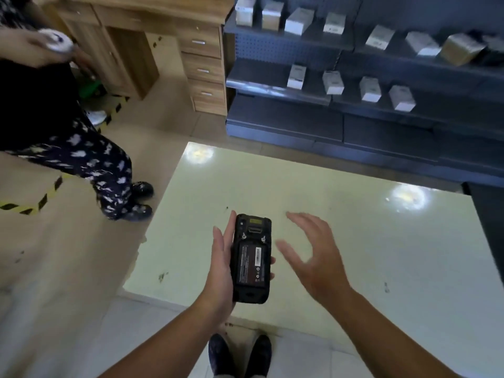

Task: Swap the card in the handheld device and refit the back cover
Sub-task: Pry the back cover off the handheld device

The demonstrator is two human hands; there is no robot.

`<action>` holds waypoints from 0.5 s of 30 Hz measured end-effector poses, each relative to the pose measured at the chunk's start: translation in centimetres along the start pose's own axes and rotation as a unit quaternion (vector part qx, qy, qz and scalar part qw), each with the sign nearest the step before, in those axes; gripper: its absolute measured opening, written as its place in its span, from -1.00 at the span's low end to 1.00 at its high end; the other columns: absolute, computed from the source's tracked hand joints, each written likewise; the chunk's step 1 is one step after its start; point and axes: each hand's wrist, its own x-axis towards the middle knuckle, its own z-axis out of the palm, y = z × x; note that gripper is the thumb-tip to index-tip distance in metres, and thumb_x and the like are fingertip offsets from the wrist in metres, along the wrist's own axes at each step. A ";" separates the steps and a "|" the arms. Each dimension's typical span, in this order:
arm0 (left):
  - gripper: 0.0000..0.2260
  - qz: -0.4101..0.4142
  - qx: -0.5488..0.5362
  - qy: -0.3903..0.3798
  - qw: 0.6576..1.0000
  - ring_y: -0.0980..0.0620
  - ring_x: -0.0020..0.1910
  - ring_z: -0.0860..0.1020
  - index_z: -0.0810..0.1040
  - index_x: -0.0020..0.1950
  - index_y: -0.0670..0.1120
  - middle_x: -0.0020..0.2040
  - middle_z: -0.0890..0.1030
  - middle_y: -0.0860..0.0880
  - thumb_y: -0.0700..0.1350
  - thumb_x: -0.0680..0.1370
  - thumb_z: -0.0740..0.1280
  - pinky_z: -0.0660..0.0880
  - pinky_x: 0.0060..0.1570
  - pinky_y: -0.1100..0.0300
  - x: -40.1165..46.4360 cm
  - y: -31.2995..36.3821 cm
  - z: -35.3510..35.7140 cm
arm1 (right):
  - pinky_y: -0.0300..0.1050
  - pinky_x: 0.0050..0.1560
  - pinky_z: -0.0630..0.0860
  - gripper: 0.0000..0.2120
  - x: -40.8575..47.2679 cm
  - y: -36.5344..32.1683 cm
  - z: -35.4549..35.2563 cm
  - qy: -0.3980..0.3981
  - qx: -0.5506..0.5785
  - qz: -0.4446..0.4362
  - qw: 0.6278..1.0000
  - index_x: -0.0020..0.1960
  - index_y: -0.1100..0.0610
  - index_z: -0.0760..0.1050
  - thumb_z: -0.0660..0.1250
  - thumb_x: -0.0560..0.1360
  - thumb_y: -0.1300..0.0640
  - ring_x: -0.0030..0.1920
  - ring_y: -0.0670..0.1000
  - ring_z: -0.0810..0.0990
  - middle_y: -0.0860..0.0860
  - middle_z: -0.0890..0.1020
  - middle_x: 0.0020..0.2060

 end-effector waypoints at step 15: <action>-0.52 -0.024 0.008 0.005 1.000 -0.13 0.14 0.69 0.40 0.43 0.38 0.20 0.73 -0.03 0.39 0.58 -0.06 0.54 0.22 -0.21 -3.3 0.7 2.0 | 0.01 0.15 0.59 -0.48 -3.2 -6.6 -4.2 -0.167 -0.328 -0.345 0.863 0.42 0.25 0.47 0.11 0.71 -0.13 0.12 0.14 0.59 0.19 0.63 0.29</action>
